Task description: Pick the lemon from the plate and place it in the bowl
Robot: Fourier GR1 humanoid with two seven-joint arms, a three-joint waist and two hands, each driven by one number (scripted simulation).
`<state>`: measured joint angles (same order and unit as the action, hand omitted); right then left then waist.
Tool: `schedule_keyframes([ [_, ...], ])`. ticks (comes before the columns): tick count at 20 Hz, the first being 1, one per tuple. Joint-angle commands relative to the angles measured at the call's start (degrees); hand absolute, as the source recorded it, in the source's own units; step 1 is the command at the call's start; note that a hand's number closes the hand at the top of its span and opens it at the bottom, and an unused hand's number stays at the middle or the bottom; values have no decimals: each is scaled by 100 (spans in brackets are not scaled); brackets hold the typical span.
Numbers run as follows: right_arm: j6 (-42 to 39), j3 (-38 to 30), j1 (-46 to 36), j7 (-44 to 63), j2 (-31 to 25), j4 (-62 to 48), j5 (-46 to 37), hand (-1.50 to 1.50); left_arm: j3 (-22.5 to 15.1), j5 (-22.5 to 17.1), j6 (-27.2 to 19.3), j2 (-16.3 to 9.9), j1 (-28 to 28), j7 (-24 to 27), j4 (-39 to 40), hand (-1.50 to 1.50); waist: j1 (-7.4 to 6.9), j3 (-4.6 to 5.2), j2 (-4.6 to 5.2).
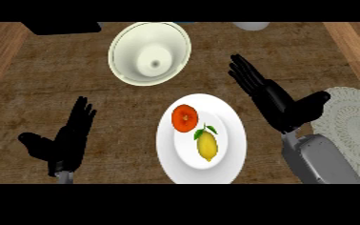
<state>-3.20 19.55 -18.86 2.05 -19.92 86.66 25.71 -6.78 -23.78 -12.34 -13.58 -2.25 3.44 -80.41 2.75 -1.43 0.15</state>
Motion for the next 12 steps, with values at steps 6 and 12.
schedule_keyframes([
  [6,2772,-6,434,653,720,35,-1331,-150,521,-18,386,-821,990,2,-910,0,-141,160,-100],
  [12,4752,342,973,1227,223,-732,-3512,-150,288,-63,516,-679,892,-94,-1011,0,-158,162,-66],
])
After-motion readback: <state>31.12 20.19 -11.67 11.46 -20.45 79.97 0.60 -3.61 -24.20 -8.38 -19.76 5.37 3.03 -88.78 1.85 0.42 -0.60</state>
